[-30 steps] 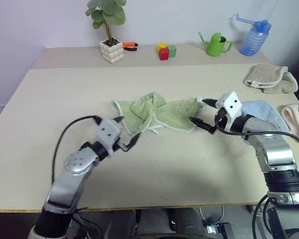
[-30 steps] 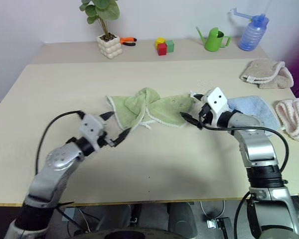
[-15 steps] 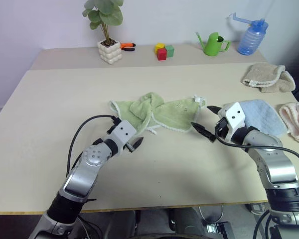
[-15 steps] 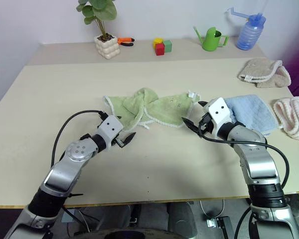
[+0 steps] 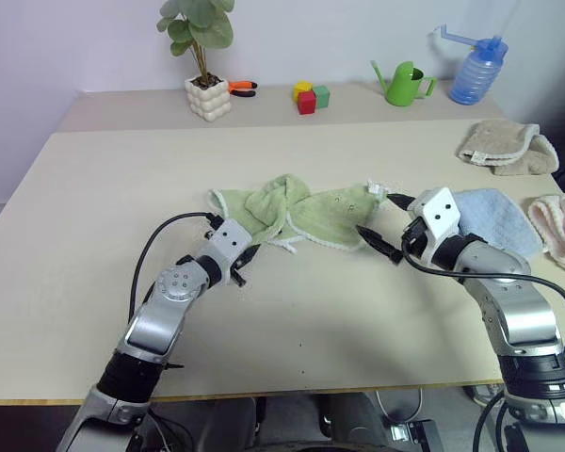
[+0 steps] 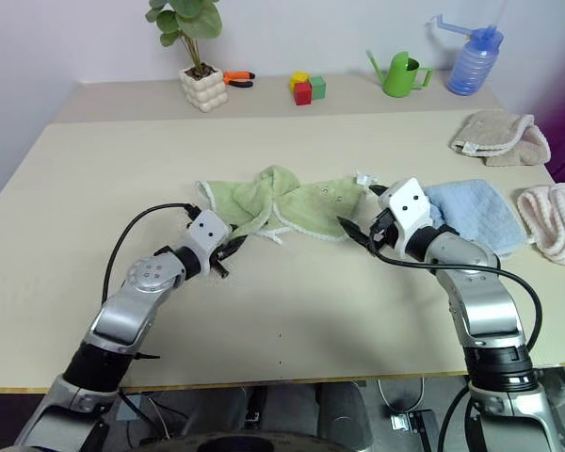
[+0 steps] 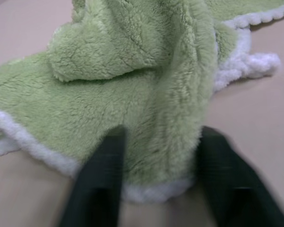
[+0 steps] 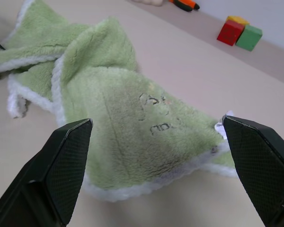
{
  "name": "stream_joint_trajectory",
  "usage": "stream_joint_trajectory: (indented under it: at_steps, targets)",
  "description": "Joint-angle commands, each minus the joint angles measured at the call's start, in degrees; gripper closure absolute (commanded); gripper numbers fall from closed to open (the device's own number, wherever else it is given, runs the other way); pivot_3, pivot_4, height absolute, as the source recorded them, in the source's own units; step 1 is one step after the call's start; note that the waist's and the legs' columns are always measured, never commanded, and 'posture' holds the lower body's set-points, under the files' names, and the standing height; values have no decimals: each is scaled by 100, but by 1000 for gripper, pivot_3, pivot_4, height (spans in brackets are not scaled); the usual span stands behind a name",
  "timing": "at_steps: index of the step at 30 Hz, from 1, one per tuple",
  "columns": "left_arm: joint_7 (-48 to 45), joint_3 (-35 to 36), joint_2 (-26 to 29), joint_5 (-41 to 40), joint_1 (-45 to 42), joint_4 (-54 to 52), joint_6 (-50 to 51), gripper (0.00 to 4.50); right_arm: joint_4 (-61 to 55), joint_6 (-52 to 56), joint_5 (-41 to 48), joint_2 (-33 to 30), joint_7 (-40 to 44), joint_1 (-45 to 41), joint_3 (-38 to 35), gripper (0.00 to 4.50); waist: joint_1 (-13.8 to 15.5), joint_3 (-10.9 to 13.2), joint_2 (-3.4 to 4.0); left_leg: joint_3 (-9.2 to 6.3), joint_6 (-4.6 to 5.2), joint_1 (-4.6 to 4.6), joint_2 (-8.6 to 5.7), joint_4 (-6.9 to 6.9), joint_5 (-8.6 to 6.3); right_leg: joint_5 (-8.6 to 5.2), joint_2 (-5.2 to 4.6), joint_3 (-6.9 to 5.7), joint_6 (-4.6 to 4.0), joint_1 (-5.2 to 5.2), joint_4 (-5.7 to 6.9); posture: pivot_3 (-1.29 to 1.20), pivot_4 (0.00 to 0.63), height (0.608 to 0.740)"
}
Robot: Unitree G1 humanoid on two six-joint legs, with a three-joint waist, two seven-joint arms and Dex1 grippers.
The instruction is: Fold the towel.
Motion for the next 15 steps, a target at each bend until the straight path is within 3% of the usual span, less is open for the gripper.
stream_joint_trajectory:
  at_steps: [1, 8, 15]
  targets:
    - [84, 155, 51, 85, 17, -13, -225, 4459, -342, -9, -48, -226, 144, 84, 25, 0, 3, 0, 0, 0, 0, 0, 0, 0, 0, 0, 0, 0, 0, 0, 0, 0, 150, 731]
    - [202, 664, -102, -320, 235, -408, -375, 4459, -438, -505, -714, -700, 590, 239, 794, 0, -10, 0, 0, 0, 0, 0, 1, 0, 0, 0, 0, 0, 0, 0, -1, 0, 150, 731]
    - [204, 920, -96, -477, 288, -615, -205, 4459, 502, -1170, -1843, -474, 83, -209, 1493, 0, 8, 0, -1, 2, -3, -1, -1, 2, 2, 0, -2, 0, 0, 0, -1, 0, 150, 731]
